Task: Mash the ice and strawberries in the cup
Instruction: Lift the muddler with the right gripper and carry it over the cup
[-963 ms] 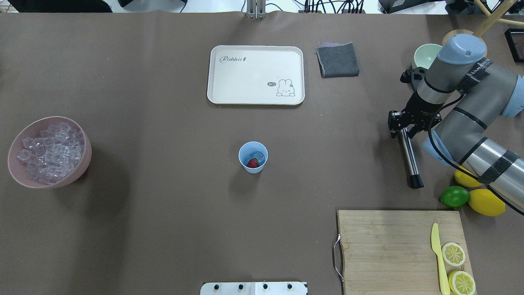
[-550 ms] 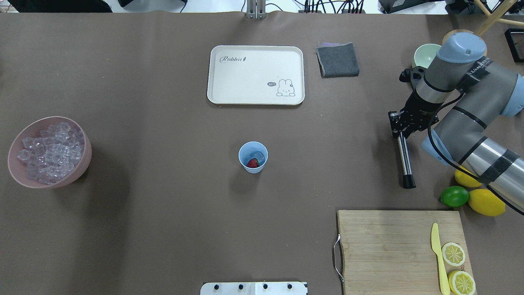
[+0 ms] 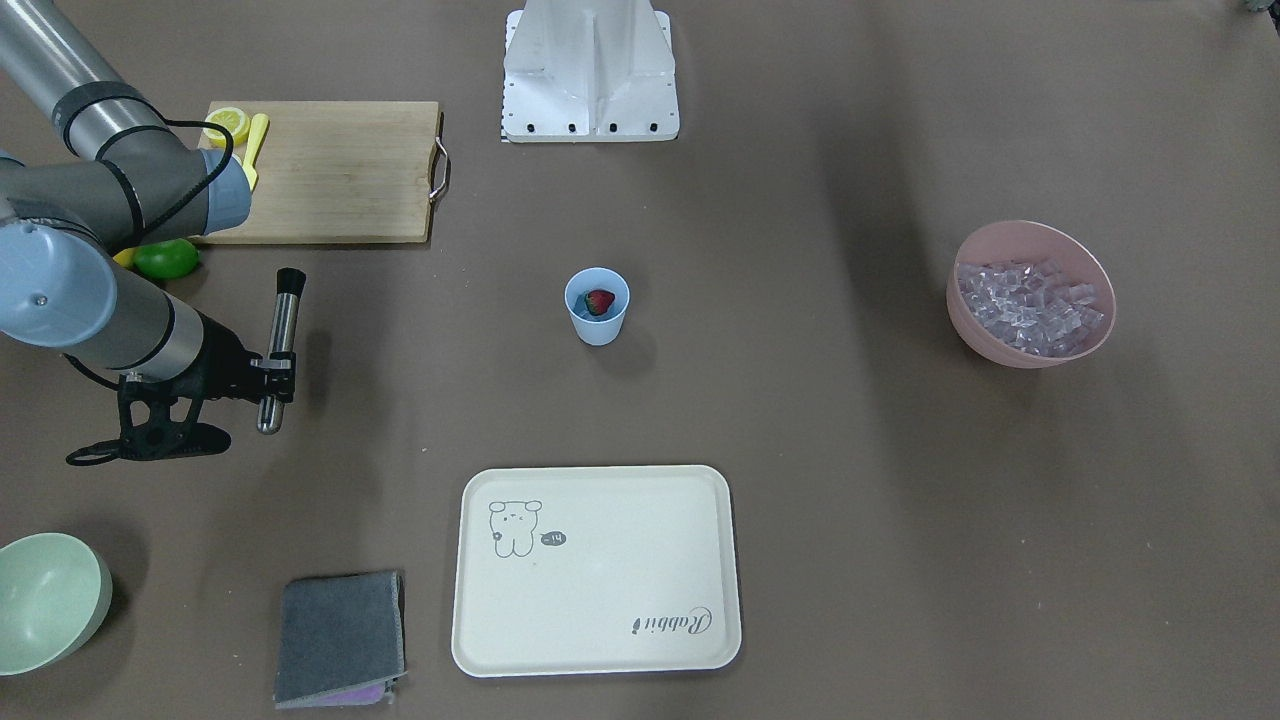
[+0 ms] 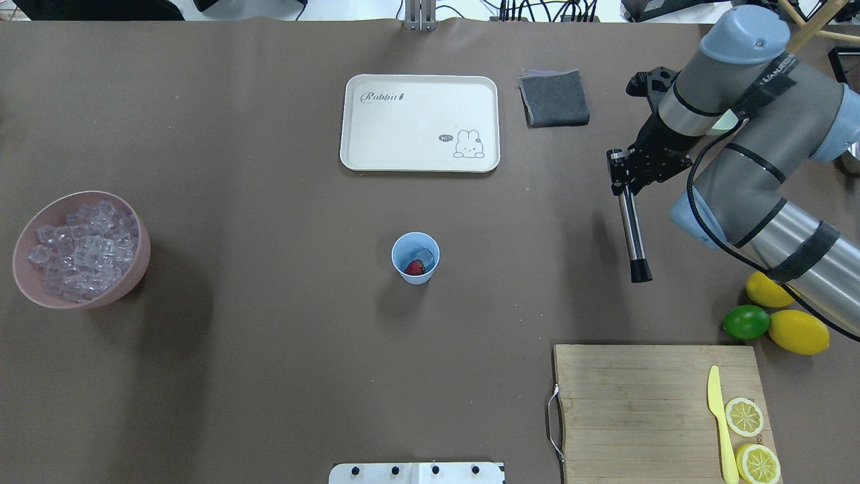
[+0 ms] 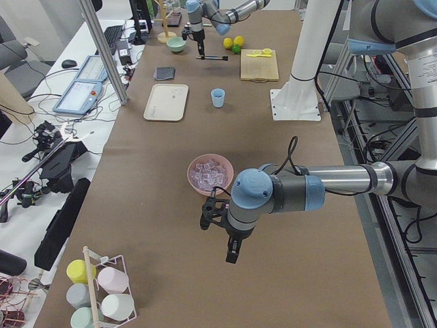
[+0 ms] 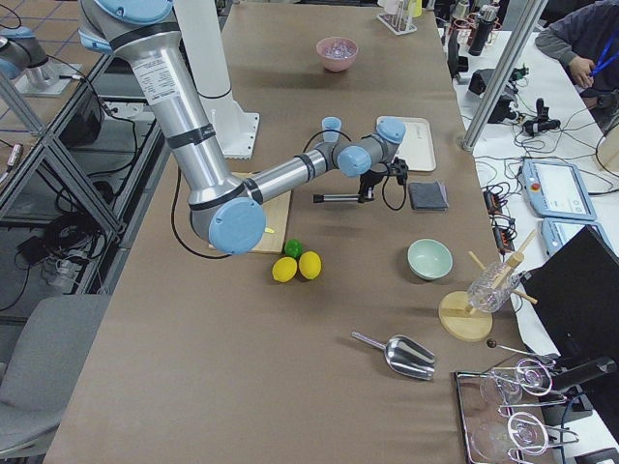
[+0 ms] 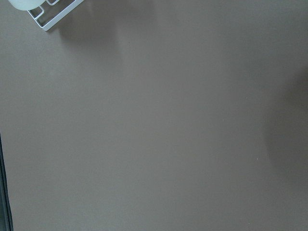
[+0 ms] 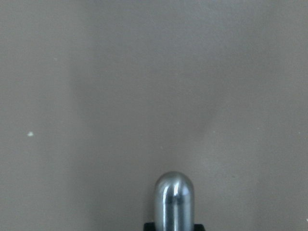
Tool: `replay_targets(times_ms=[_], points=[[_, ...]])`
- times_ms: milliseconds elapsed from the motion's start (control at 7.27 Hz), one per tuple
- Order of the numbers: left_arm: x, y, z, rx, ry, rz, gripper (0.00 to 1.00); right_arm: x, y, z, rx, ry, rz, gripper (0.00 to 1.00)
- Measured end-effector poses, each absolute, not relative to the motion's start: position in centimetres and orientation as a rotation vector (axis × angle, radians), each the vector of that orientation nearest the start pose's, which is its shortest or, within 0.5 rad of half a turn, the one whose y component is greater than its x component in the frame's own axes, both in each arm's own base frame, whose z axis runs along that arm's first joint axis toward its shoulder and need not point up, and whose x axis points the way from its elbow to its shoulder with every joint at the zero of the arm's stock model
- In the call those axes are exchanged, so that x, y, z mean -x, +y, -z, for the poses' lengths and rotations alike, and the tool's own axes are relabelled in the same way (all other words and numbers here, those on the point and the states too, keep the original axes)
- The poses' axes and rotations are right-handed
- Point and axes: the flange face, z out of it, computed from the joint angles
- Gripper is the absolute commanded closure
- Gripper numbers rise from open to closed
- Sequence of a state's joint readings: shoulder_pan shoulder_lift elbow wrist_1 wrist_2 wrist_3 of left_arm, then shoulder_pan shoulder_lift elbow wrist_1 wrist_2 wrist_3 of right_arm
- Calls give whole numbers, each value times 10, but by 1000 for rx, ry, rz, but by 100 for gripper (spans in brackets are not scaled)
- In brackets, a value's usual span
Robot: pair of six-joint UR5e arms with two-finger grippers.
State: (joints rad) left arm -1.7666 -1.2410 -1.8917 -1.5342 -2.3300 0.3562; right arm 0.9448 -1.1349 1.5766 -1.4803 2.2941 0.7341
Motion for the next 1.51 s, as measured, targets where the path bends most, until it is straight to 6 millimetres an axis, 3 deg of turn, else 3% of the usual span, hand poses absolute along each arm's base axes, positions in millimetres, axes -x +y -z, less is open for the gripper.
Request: replay_targets(times_ms=[413, 550, 825, 963, 1238, 1513], points=[[132, -332, -644, -168, 749, -133, 2, 300, -562, -306, -220, -870, 105, 100], [132, -332, -645, -168, 749, -133, 2, 309, -548, -265, -312, -887, 141, 100], [133, -331, -649, -159, 745, -127, 2, 367, -499, -183, -555, -937, 238, 100], [133, -330, -651, -154, 746, -124, 2, 395, -473, -151, -690, -977, 260, 100], [133, -328, -657, -142, 748, -118, 2, 428, -434, -118, -907, -1068, 237, 100], [132, -328, -663, -128, 752, -113, 2, 437, -406, -109, -1056, -1186, 186, 100]])
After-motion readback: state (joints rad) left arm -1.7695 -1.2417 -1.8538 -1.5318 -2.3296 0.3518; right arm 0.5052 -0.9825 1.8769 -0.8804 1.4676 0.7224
